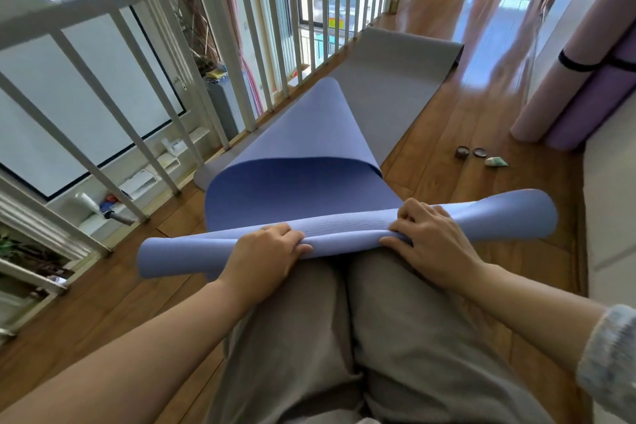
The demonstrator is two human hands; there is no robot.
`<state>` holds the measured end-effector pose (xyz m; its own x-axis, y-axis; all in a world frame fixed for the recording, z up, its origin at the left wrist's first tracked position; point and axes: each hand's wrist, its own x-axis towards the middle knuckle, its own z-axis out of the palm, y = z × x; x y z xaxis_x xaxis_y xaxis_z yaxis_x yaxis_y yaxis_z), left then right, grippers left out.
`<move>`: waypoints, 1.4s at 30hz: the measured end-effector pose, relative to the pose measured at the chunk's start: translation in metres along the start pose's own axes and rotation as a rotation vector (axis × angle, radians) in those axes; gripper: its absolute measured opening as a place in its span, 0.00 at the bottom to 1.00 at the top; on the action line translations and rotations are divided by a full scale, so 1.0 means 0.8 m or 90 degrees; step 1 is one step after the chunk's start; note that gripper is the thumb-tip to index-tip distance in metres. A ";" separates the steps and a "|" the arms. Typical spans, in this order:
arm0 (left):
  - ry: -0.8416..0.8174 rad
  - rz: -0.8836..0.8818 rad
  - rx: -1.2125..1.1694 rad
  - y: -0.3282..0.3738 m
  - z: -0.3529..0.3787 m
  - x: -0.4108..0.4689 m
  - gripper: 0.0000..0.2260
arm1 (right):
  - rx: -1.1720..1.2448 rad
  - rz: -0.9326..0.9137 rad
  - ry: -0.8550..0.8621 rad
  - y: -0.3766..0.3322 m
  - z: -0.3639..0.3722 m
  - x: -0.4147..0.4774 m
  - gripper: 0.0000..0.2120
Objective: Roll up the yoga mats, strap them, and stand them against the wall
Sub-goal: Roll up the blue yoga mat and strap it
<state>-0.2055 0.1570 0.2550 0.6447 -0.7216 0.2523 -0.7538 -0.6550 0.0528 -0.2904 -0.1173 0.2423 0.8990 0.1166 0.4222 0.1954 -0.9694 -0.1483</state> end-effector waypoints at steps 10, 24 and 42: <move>-0.089 -0.139 -0.112 -0.018 -0.011 0.028 0.14 | 0.082 0.175 -0.234 0.010 -0.002 0.063 0.23; 0.179 0.044 -0.083 -0.031 -0.003 0.022 0.23 | 0.106 0.076 0.103 0.003 0.008 0.058 0.17; 0.032 0.083 0.198 -0.009 -0.033 0.041 0.15 | 0.046 -0.011 -0.022 0.005 -0.025 0.036 0.20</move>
<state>-0.1822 0.1443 0.2887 0.5322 -0.7972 0.2850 -0.7497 -0.6002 -0.2787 -0.2714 -0.1219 0.2722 0.9079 0.1425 0.3943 0.2383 -0.9492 -0.2055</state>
